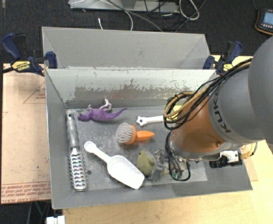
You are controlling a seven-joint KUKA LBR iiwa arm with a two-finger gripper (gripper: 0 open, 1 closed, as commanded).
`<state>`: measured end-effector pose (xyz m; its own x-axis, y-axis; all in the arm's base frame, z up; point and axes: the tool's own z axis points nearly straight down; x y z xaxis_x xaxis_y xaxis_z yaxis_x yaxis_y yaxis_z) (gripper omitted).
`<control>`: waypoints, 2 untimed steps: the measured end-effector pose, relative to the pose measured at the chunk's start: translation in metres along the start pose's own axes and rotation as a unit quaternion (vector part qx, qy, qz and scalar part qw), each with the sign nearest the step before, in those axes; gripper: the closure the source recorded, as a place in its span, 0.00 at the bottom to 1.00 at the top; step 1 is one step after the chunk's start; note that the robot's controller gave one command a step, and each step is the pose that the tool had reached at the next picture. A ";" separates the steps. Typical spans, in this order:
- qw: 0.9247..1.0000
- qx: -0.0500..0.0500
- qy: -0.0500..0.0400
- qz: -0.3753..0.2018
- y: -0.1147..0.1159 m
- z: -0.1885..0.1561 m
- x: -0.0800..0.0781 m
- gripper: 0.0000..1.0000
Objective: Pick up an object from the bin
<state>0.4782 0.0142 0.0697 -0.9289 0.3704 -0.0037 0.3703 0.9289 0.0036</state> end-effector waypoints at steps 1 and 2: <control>1.000 -0.001 -0.001 -0.001 0.001 -0.087 -0.001 1.00; 1.000 0.002 0.005 -0.002 0.000 -0.117 0.002 1.00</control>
Offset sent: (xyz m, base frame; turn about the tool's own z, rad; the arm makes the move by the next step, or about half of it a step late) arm -0.0034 0.0000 0.1176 -0.0002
